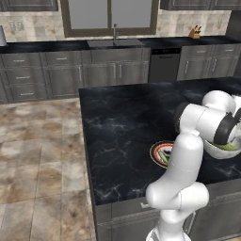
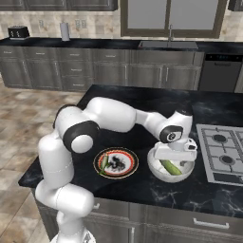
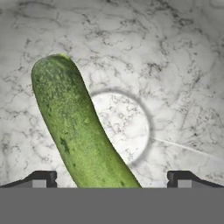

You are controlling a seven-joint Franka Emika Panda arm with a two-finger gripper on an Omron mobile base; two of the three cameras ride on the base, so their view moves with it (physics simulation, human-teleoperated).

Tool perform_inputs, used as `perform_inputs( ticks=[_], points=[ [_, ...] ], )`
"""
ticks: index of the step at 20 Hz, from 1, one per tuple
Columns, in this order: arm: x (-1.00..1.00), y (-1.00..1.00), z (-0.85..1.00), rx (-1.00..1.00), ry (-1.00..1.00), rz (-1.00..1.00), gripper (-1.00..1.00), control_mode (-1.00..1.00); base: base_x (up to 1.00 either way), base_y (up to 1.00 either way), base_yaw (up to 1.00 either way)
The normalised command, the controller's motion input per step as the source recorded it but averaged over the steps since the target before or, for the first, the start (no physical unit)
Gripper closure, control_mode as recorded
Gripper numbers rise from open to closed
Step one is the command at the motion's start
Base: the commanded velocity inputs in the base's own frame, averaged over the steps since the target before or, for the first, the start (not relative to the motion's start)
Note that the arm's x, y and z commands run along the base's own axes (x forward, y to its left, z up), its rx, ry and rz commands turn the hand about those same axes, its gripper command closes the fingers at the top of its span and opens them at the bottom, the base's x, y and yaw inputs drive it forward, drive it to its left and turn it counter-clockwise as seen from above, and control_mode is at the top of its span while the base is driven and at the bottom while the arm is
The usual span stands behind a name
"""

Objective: Place the fish on the plate and place the cucumber on the same plate.

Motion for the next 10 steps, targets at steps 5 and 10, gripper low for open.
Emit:
perform_inputs(
  ticks=[5, 10],
  points=[
    [-0.1, 0.27, 0.0, 0.0, 0.0, 0.0, -1.0, -1.0, 0.0, 0.0, 0.0],
    [-0.03, 0.14, -0.11, 0.0, 0.0, 0.0, -1.0, -1.0, 0.0, 0.0, 0.0]
  ],
)
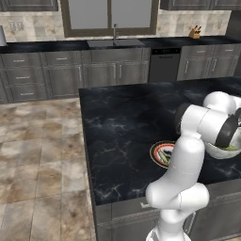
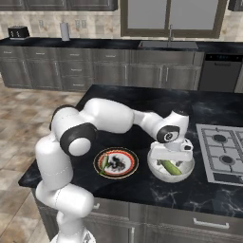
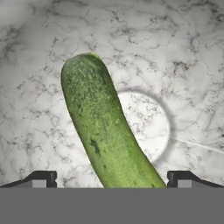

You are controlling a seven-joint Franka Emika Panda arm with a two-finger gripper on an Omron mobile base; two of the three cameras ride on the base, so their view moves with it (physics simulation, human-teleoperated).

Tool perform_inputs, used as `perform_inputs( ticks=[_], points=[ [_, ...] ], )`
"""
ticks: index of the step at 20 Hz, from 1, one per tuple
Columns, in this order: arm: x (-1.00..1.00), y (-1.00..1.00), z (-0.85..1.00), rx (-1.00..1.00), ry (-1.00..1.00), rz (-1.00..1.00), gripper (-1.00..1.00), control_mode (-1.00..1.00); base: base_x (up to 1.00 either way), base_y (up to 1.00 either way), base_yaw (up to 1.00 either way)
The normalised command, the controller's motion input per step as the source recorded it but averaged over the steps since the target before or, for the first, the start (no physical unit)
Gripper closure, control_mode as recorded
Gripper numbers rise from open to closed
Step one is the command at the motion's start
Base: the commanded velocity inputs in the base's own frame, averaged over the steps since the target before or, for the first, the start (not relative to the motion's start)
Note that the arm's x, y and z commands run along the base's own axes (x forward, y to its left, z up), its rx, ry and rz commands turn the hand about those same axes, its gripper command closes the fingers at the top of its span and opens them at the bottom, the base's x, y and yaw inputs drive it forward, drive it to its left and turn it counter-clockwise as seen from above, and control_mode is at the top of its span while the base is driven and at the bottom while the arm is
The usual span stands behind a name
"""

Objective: Place the fish on the plate and place the cucumber on the same plate.

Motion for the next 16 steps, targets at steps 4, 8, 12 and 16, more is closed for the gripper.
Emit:
perform_inputs(
  ticks=[4, 8, 12, 16],
  points=[
    [0.0, 0.0, -0.22, 0.0, 0.0, 0.0, -1.0, -1.0, 0.0, 0.0, 0.0],
    [0.0, 0.0, -0.06, 0.0, 0.0, 0.0, -1.0, -1.0, 0.0, 0.0, 0.0],
    [0.01, -0.01, 0.0, 0.0, -0.01, 0.0, -1.0, -1.0, 0.0, 0.0, 0.0],
    [0.0, 0.0, 0.0, 0.0, 0.0, 0.0, 1.0, -1.0, 0.0, 0.0, 0.0]
  ],
)
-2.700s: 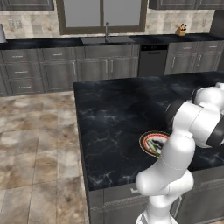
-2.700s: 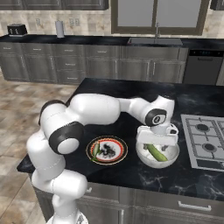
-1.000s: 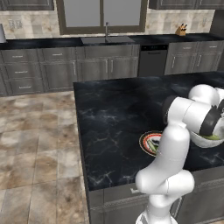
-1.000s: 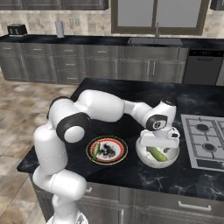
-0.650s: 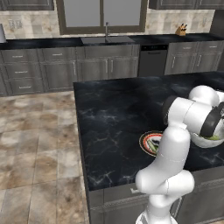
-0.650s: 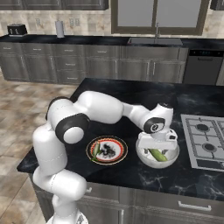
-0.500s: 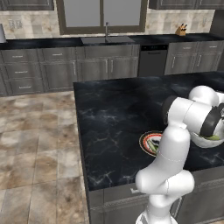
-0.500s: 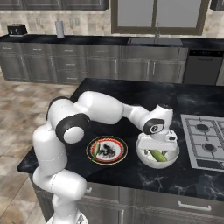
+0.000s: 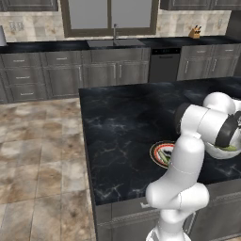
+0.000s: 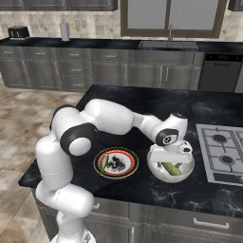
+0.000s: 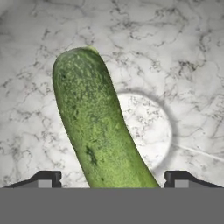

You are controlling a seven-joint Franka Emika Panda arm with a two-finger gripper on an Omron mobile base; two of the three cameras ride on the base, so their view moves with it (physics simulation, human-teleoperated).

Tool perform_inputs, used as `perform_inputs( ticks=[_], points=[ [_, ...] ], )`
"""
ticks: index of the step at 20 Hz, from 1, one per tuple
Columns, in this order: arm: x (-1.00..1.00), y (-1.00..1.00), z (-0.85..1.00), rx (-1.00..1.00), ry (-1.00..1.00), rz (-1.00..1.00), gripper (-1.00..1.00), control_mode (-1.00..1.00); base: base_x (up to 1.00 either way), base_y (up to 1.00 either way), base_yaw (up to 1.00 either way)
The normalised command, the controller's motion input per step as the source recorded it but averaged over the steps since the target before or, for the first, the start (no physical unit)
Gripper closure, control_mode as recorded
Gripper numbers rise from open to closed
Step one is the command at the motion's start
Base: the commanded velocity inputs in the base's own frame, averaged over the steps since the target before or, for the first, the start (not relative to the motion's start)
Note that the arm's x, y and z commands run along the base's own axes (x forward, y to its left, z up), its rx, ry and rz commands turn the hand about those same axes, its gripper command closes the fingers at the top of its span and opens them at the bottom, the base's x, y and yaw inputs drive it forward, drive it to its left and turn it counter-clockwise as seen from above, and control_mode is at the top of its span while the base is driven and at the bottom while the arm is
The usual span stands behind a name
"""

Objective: Place the fish on the plate and place the cucumber on the same plate.

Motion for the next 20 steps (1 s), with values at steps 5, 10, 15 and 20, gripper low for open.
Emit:
perform_inputs(
  ticks=[5, 10, 15, 20],
  points=[
    [0.0, 0.0, -0.01, 0.0, 0.0, 0.0, 1.0, -1.0, 0.0, 0.0, 0.0],
    [0.01, 0.0, -0.02, 0.0, 0.0, 0.0, 1.0, -1.0, 0.0, 0.0, 0.0],
    [0.17, -0.03, 0.7, 0.0, 0.09, -0.06, 1.0, -1.0, 0.0, 0.0, 0.0],
    [0.03, -0.07, 1.0, 0.0, 0.11, -0.04, 1.0, -1.0, 0.0, 0.0, 0.0]
  ],
)
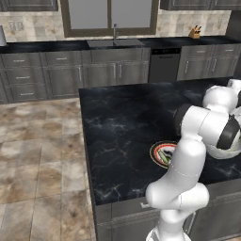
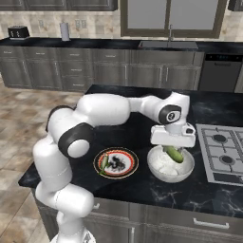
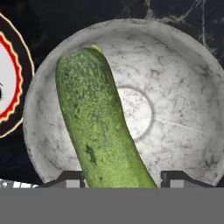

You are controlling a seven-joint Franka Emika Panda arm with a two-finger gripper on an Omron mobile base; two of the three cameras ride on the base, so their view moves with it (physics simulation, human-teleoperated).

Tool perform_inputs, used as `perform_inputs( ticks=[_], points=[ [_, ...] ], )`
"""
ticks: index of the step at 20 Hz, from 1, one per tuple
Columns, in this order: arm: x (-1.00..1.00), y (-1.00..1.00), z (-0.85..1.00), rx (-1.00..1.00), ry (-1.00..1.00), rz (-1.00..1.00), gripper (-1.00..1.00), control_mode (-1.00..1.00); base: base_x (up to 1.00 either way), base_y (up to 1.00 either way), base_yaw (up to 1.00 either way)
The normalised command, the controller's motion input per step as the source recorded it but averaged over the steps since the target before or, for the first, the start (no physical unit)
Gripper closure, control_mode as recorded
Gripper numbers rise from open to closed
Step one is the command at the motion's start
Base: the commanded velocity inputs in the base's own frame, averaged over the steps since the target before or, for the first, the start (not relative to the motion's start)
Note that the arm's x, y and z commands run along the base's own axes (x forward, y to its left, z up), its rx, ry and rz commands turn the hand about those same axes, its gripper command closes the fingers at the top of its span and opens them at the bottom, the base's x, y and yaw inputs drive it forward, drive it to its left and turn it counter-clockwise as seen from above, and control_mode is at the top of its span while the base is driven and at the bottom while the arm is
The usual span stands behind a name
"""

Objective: Place the fish on the plate and place the cucumber on the same plate.

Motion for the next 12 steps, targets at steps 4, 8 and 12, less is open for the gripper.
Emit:
perform_inputs(
  ticks=[4, 8, 12],
  points=[
    [-0.39, 0.27, 0.99, 0.0, 0.05, -0.18, 1.0, -1.0, 0.0, 0.0, 0.0],
    [-0.91, 0.81, 0.57, 0.0, 0.0, -0.37, 1.0, -1.0, 0.0, 0.0, 0.0],
    [-0.61, 1.0, 0.18, -0.03, 0.0, -0.35, 1.0, -1.0, 0.0, 0.0, 0.0]
  ],
)
